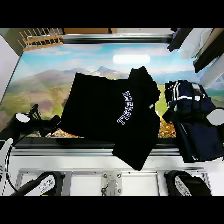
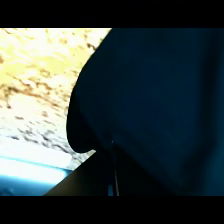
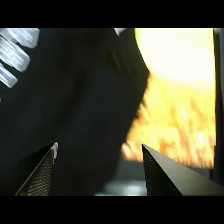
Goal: Fold the clothes and pants, and hang the long-sleeved shirts on hangers.
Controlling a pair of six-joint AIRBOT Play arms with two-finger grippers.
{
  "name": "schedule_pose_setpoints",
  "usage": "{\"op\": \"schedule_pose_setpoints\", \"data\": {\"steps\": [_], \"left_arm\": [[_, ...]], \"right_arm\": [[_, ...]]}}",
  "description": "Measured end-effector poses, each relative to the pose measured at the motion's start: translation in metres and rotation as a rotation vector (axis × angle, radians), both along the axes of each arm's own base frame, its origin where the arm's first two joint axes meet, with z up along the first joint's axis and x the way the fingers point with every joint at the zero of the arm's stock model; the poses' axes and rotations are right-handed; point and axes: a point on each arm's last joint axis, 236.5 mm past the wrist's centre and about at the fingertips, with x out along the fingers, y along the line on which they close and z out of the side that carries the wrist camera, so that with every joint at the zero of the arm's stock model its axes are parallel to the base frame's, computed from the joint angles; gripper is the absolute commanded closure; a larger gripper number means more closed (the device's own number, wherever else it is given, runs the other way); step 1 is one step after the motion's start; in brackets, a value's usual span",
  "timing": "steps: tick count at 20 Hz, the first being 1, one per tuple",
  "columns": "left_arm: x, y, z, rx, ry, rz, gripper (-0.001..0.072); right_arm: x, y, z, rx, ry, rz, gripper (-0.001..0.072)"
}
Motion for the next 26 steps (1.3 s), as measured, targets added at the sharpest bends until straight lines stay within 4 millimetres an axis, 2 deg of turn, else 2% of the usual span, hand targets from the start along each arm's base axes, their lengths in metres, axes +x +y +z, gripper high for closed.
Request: {"op": "schedule_pose_setpoints", "data": {"steps": [3, 5, 7, 12, 14, 19, 20, 21, 22, 24, 26], "left_arm": [[0.000, 0.001, 0.011, 0.020, -0.029, -0.021, 0.0703], [0.001, 0.001, 0.016, 0.029, -0.045, -0.031, 0.0703], [0.001, 0.002, 0.019, 0.035, -0.053, -0.038, 0.0703], [0.001, 0.002, 0.021, 0.040, -0.059, -0.043, 0.0703], [0.001, 0.002, 0.021, 0.040, -0.060, -0.043, 0.0703], [0.001, 0.002, 0.021, 0.040, -0.060, -0.043, 0.0703], [0.001, 0.002, 0.021, 0.040, -0.060, -0.043, 0.0703], [0.001, 0.002, 0.021, 0.040, -0.061, -0.043, 0.0703], [0.001, 0.002, 0.021, 0.040, -0.060, -0.042, 0.0703], [0.001, 0.002, 0.021, 0.041, -0.061, -0.043, 0.0703], [0.001, 0.002, 0.021, 0.041, -0.062, -0.043, 0.0703]], "right_arm": [[-0.043, -0.014, -0.060, 0.070, 0.204, -0.142, 0.0129], [-0.066, -0.007, -0.088, 0.146, 0.299, -0.199, 0.0129], [-0.079, 0.008, -0.106, 0.229, 0.346, -0.223, 0.0130], [-0.081, 0.031, -0.123, 0.357, 0.357, -0.240, 0.0130], [-0.081, 0.037, -0.127, 0.370, 0.362, -0.229, 0.0130], [-0.087, 0.068, -0.136, 0.374, 0.396, -0.127, 0.0134], [-0.087, 0.073, -0.137, 0.368, 0.394, -0.108, 0.0278], [-0.086, 0.075, -0.139, 0.352, 0.385, -0.094, 0.0498], [-0.084, 0.075, -0.142, 0.335, 0.372, -0.084, 0.0605], [-0.079, 0.076, -0.144, 0.316, 0.347, -0.075, 0.0695], [-0.070, 0.074, -0.142, 0.296, 0.313, -0.069, 0.0696]]}}
